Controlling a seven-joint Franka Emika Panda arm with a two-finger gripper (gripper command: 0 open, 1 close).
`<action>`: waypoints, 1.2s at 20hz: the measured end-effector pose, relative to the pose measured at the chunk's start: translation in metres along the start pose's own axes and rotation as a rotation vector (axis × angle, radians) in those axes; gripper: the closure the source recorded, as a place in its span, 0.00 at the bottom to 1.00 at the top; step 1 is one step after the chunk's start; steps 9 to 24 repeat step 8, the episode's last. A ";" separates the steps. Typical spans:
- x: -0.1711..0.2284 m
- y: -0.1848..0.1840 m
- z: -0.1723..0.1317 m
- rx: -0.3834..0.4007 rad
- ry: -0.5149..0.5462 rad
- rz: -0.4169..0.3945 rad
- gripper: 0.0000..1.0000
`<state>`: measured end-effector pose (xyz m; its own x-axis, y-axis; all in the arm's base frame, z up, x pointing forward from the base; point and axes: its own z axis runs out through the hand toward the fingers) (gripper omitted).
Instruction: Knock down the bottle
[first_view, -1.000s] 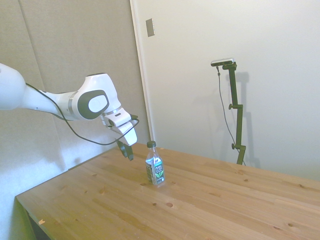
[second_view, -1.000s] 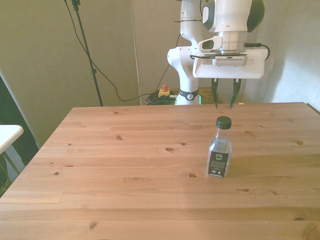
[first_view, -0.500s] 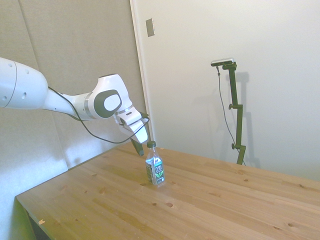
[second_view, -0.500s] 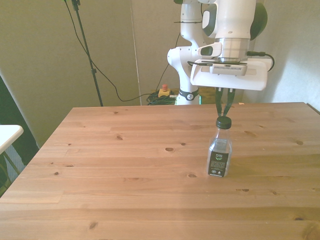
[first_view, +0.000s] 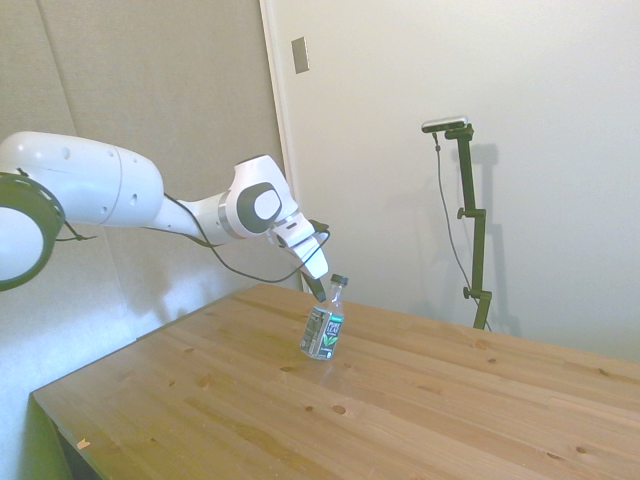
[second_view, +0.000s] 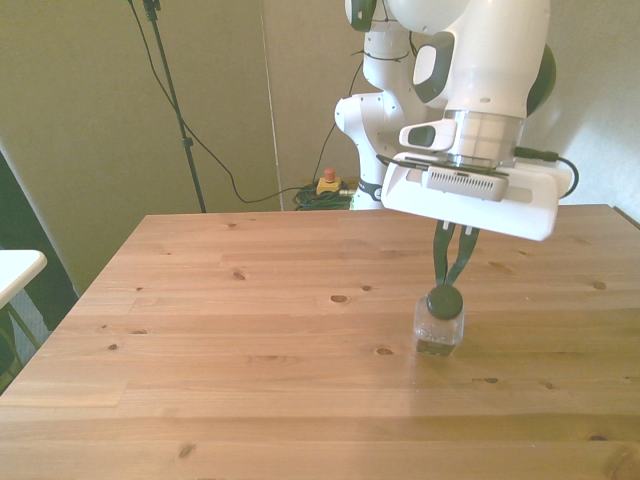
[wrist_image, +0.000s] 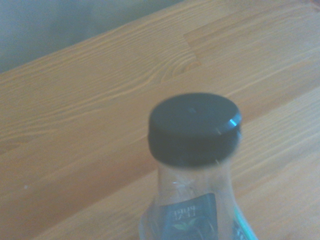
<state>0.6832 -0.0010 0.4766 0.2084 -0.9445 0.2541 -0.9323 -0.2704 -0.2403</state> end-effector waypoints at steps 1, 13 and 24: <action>0.003 -0.004 0.004 0.001 0.005 0.004 1.00; 0.005 -0.014 0.006 0.049 0.026 0.002 1.00; 0.005 -0.014 0.006 0.049 0.026 0.002 1.00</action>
